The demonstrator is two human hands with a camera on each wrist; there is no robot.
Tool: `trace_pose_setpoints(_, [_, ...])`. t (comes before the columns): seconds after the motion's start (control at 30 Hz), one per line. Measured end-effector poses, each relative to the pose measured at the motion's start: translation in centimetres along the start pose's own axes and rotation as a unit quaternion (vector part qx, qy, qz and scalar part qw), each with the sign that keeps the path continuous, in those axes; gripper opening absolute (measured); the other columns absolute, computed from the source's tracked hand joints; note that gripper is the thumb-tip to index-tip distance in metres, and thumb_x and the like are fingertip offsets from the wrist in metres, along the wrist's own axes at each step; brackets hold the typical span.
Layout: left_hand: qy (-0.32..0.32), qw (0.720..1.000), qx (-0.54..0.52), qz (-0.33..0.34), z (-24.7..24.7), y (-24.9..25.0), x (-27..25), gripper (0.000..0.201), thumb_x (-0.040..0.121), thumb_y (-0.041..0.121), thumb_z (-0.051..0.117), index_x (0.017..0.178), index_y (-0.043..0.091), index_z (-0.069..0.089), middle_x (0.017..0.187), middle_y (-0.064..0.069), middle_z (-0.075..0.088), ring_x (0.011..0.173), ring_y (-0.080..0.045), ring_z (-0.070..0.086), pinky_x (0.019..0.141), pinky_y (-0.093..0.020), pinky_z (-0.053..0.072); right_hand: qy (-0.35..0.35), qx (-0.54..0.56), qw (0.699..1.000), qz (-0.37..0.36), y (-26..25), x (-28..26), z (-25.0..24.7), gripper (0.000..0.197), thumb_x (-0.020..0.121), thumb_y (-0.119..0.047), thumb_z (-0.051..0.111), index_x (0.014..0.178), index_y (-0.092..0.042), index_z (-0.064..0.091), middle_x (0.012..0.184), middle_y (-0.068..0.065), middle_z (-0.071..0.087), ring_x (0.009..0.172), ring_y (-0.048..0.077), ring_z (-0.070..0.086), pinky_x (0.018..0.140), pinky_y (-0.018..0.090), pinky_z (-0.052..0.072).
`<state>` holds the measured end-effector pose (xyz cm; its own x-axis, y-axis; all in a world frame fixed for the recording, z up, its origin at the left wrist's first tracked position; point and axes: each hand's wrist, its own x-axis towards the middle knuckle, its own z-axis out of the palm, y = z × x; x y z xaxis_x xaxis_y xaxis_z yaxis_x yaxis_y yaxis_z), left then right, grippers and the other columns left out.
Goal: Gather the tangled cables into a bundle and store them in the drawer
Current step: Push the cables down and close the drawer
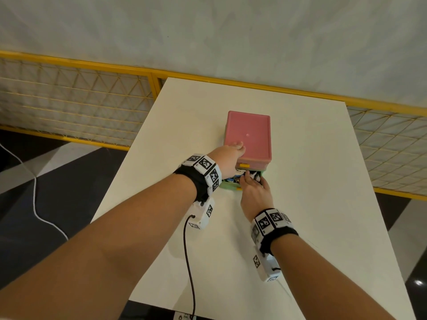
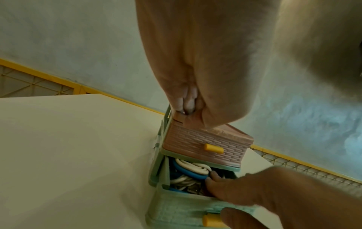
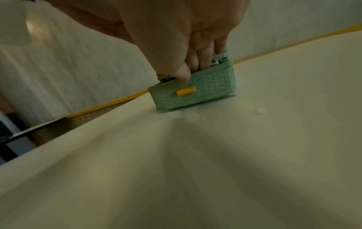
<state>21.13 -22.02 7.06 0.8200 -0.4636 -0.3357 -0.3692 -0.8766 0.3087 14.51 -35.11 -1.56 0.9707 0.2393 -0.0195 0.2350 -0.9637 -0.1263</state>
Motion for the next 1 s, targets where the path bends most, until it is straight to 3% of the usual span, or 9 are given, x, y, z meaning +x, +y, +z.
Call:
trace_pose_setpoints(0.1, [-0.002,1.0,-0.002,-0.006,-0.1,0.3,-0.1,0.071,0.093,-0.005,0.043,0.155,0.007,0.01,0.164,-0.008,0.001,0.151,-0.019,0.005,0.121,-0.03,0.012,0.056,0.025,0.998,-0.004,-0.5,0.5,0.2,0.046,0.069,0.006,0.059,0.114,-0.002,0.063,0.104,0.015,0.07,0.095,0.03,0.066,0.105,0.042,0.04])
trace_pose_setpoints(0.17, [-0.001,1.0,-0.004,-0.007,-0.2,0.3,-0.2,0.073,0.093,-0.005,0.046,0.155,0.008,0.01,0.164,-0.007,0.0,0.151,-0.019,0.006,0.121,-0.029,0.013,0.065,0.036,0.997,-0.031,-1.0,0.3,0.6,0.053,0.056,0.013,0.062,0.108,0.003,0.066,0.085,0.016,0.071,0.082,0.034,0.068,0.094,0.045,0.051])
trace_pose_setpoints(0.3, [0.001,1.0,-0.017,-0.006,-0.1,0.2,-0.3,0.074,0.092,-0.009,0.044,0.155,0.008,0.01,0.164,-0.007,-0.001,0.151,-0.018,0.005,0.121,-0.028,0.012,-0.005,-0.003,0.999,-0.035,-2.5,0.1,0.8,0.057,0.075,0.008,0.049,0.132,0.011,0.044,0.121,0.025,0.058,0.117,0.036,0.053,0.112,0.044,0.032])
trace_pose_setpoints(0.37, [-0.002,1.0,-0.018,-0.005,-0.1,0.1,-0.2,0.075,0.091,-0.009,0.044,0.155,0.008,0.009,0.164,-0.007,-0.002,0.151,-0.017,0.003,0.121,-0.028,0.011,-0.033,-0.053,0.997,-0.041,-2.9,0.0,1.1,0.057,0.082,0.001,0.044,0.138,0.009,0.034,0.131,0.023,0.048,0.124,0.034,0.044,0.114,0.043,0.027])
trace_pose_setpoints(0.5, [-0.005,1.0,-0.01,-0.006,-0.1,0.1,-0.1,0.074,0.092,-0.007,0.046,0.155,0.008,0.009,0.164,-0.007,-0.001,0.151,-0.018,0.003,0.121,-0.029,0.011,-0.051,-0.083,0.995,-0.034,-3.4,-0.2,1.3,0.062,0.08,-0.003,0.049,0.138,0.011,0.03,0.13,0.024,0.044,0.124,0.035,0.042,0.113,0.046,0.028])
trace_pose_setpoints(0.7, [-0.011,1.0,-0.004,-0.007,-0.5,0.3,-0.5,0.074,0.092,-0.005,0.048,0.155,0.009,0.011,0.164,-0.006,0.002,0.151,-0.019,0.006,0.121,-0.031,0.013,-0.056,-0.039,0.997,-0.03,-3.2,0.5,0.3,0.056,0.078,-0.002,0.044,0.133,0.004,0.036,0.128,0.018,0.041,0.117,0.031,0.044,0.108,0.038,0.036])
trace_pose_setpoints(0.8, [-0.012,1.0,0.004,-0.009,-0.7,0.6,-0.5,0.074,0.091,-0.007,0.046,0.155,0.008,0.012,0.164,-0.007,0.003,0.151,-0.019,0.007,0.121,-0.029,0.012,-0.005,0.008,1.0,-0.008,-2.6,0.1,-0.8,0.048,0.07,0.005,0.053,0.117,0.004,0.053,0.116,0.019,0.05,0.084,0.033,0.058,0.08,0.039,0.051])
trace_pose_setpoints(0.87, [-0.008,1.0,0.01,-0.012,-0.8,0.7,-0.5,0.073,0.091,-0.007,0.046,0.155,0.008,0.013,0.164,-0.007,0.003,0.151,-0.019,0.008,0.121,-0.028,0.012,0.036,0.031,0.999,-0.014,-1.4,0.1,-0.9,0.055,0.06,0.01,0.06,0.114,0.004,0.058,0.109,0.018,0.056,0.069,0.031,0.057,0.066,0.037,0.054])
trace_pose_setpoints(1.0, [-0.013,1.0,0.006,-0.013,-0.8,0.7,-0.3,0.072,0.092,-0.006,0.045,0.155,0.008,0.013,0.164,-0.007,0.003,0.151,-0.019,0.008,0.121,-0.028,0.012,-0.065,0.021,0.998,-0.01,-0.3,0.0,-0.7,0.072,0.071,-0.001,0.057,0.139,0.001,0.034,0.131,0.013,0.041,0.103,0.033,0.053,0.089,0.04,0.046])
